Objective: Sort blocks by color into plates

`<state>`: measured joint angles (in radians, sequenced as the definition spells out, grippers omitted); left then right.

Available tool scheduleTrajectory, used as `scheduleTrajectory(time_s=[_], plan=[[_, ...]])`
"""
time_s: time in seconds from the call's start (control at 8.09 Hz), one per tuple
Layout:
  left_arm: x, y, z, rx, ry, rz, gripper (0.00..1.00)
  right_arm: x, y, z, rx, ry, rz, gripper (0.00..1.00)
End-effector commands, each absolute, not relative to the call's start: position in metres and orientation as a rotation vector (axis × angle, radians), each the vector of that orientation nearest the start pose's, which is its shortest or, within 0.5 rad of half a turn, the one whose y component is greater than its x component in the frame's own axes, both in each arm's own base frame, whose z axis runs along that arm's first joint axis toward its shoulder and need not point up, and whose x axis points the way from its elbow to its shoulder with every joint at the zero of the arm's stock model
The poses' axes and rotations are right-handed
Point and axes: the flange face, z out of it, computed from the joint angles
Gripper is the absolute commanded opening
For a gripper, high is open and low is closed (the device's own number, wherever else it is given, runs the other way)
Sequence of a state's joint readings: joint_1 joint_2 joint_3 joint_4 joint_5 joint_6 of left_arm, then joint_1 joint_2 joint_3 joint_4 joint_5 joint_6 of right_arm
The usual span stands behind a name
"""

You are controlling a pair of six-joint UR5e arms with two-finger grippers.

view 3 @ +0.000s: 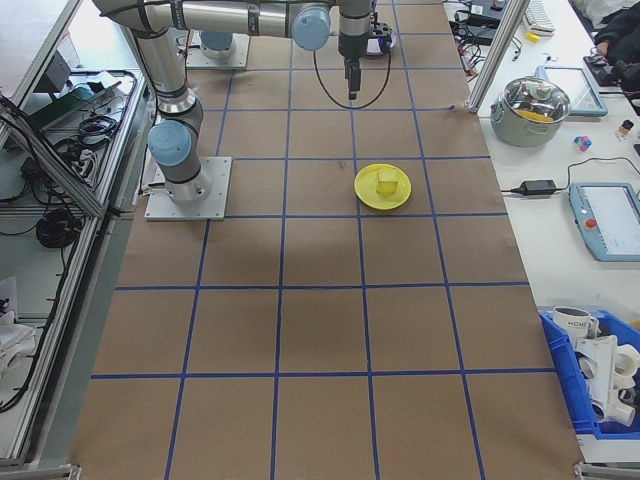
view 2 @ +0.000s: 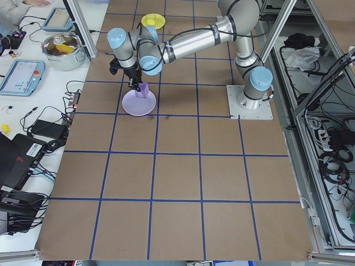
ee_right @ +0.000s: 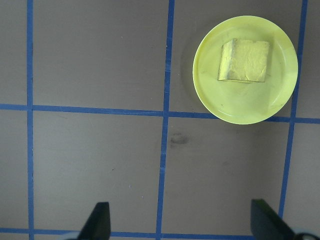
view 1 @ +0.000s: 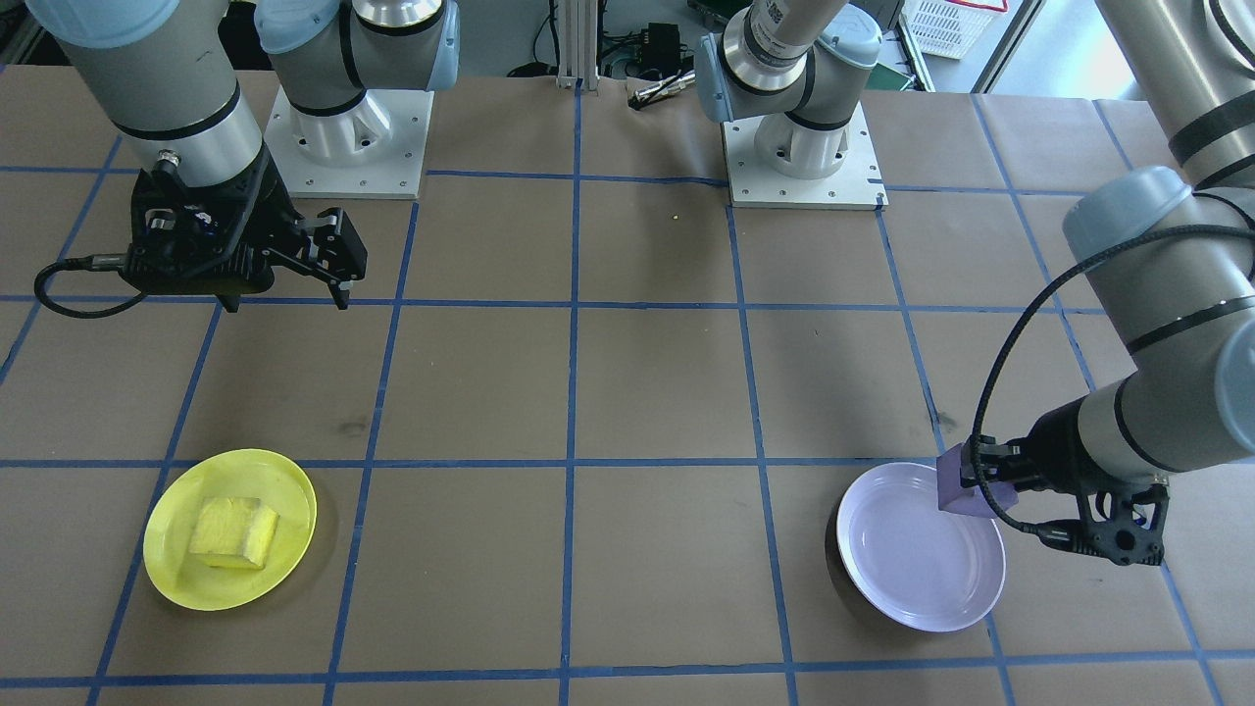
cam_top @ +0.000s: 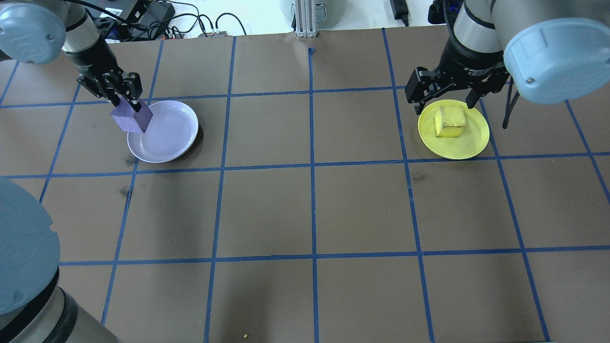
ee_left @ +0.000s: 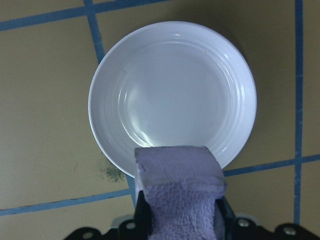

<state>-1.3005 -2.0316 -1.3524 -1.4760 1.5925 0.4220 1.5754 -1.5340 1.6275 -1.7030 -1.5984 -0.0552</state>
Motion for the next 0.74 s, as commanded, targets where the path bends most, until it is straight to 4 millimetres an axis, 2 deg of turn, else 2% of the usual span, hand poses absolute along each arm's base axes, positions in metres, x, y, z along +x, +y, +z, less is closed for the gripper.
scheduleTrajectory(time_s=[0.0, 0.25, 0.49, 0.62], plan=[[0.044, -0.671, 0.32, 0.155, 3.157, 0.241, 0.14, 0.133, -0.509, 0.455, -0.094, 3.168, -0.06, 1.0], [0.05, -0.688, 0.299, 0.156, 3.139, 0.162, 0.15, 0.133, -0.509, 0.455, -0.094, 3.168, -0.06, 1.0], [0.052, -0.702, 0.262, 0.159, 3.149, 0.165, 0.15, 0.133, -0.509, 0.455, -0.094, 3.168, -0.06, 1.0], [0.053, -0.703, 0.255, 0.164, 3.149, 0.175, 0.15, 0.133, -0.509, 0.455, -0.094, 3.168, -0.06, 1.0]])
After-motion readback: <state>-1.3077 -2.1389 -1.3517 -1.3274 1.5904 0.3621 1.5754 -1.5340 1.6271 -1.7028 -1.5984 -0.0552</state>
